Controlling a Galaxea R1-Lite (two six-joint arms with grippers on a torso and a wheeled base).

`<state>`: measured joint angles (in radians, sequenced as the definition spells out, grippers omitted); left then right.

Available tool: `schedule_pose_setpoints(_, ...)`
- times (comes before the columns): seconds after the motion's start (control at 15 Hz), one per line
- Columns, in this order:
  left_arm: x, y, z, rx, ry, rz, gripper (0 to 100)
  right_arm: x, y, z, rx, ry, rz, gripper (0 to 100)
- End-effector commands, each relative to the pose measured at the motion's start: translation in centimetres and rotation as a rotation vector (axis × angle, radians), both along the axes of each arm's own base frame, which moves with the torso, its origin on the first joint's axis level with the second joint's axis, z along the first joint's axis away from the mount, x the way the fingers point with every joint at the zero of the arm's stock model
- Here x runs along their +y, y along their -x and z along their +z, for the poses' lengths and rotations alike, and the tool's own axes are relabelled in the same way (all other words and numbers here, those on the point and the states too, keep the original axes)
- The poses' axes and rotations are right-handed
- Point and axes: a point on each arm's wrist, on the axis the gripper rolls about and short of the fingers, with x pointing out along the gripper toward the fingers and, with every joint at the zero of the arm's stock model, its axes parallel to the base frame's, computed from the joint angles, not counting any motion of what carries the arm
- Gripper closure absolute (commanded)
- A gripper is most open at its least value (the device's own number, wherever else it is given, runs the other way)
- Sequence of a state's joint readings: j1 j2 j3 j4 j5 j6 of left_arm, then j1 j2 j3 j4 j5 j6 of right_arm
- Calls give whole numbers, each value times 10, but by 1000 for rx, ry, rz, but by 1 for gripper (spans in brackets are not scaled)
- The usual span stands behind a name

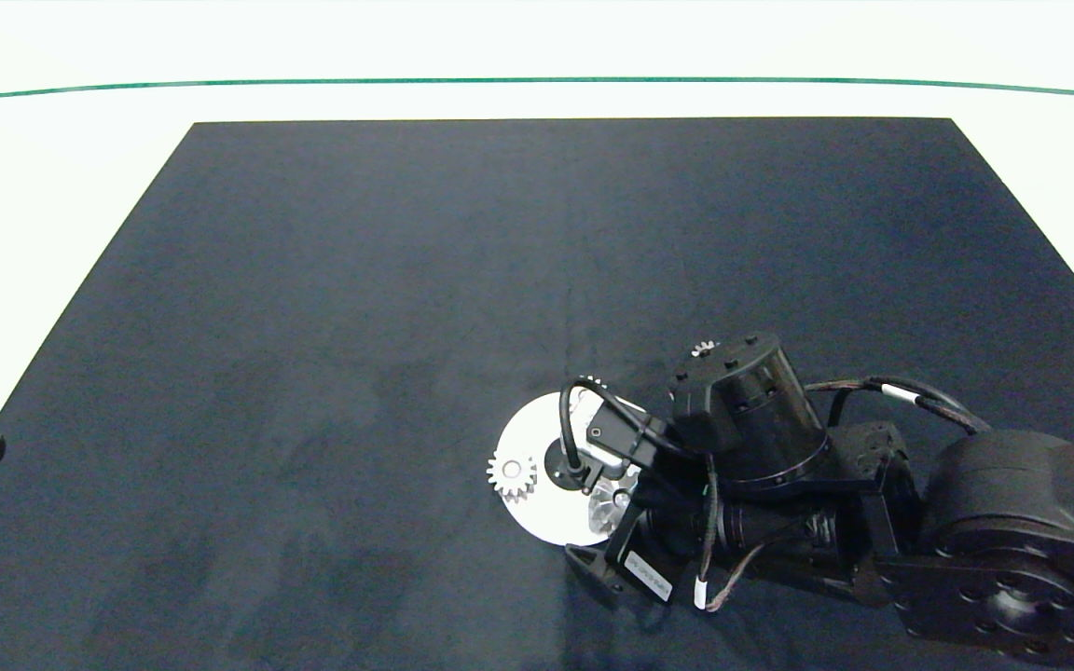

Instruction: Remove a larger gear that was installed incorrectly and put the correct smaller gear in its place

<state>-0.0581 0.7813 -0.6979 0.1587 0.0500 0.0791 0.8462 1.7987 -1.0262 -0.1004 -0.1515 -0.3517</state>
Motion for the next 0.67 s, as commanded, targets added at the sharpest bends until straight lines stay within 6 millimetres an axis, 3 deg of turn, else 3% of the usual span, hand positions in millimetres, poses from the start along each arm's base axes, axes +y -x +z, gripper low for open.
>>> schedule_pose_setpoints(0.07, 0, 0, 0, 2, -1, 0, 84, -1, 1, 1, -6, 4, -4, 13)
schedule_pose_setpoints(0.67, 0, 0, 0, 2, -1, 2, 84, 2, -2, 0, -16, 11, -14, 33)
